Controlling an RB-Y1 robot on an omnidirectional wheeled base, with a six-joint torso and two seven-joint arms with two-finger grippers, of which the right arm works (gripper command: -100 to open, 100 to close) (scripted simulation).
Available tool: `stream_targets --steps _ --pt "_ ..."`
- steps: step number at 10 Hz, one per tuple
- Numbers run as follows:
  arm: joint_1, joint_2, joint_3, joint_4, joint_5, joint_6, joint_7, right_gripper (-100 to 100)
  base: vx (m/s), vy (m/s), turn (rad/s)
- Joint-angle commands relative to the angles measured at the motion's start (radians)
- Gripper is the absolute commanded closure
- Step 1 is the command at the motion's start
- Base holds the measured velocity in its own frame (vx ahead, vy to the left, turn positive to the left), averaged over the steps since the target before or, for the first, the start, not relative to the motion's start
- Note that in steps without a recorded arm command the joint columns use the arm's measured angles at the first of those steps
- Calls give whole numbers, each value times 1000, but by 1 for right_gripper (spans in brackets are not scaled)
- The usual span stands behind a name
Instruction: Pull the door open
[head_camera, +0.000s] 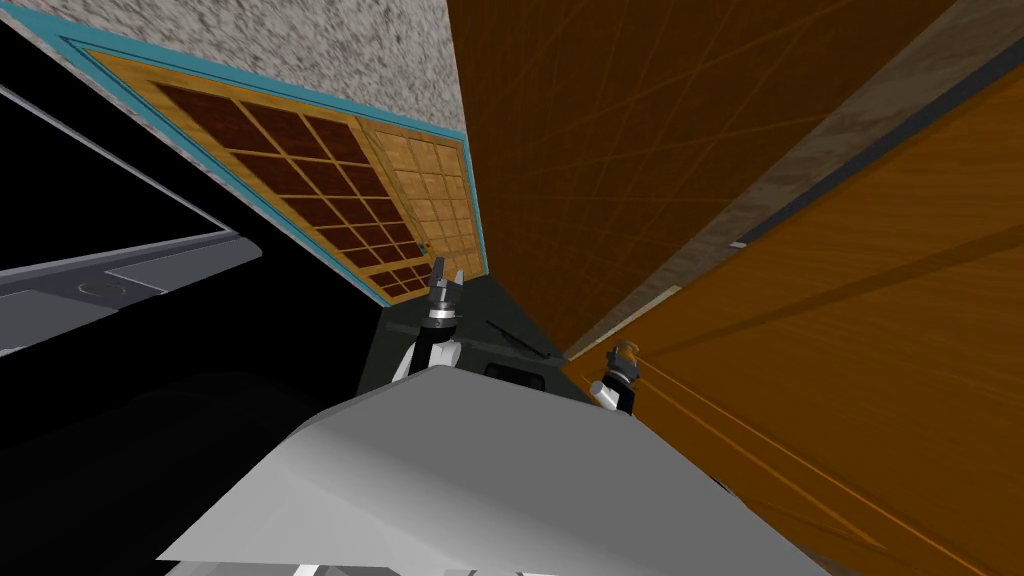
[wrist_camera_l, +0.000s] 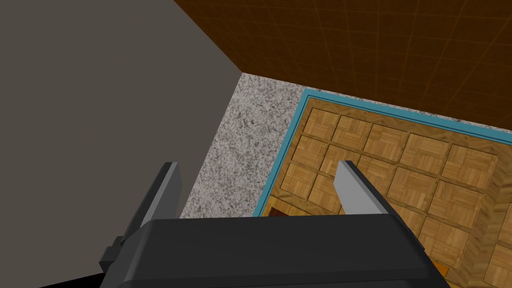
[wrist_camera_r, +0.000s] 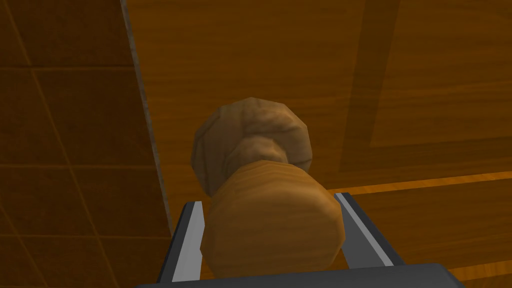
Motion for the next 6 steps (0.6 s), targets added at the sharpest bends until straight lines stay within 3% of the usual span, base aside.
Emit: stream_targets --steps 1,3,4,5,6 --pt "1 -1 14 -8 10 -2 -9 100 -222 18 51" --pt "2 3 51 -23 35 -2 -26 100 -220 -26 64" --pt "3 4 67 -30 45 -2 -33 100 -118 -69 33" --pt "12 11 58 -29 38 4 -23 100 -41 -28 34" --pt "13 11 83 -35 54 4 -38 100 -159 -16 89"
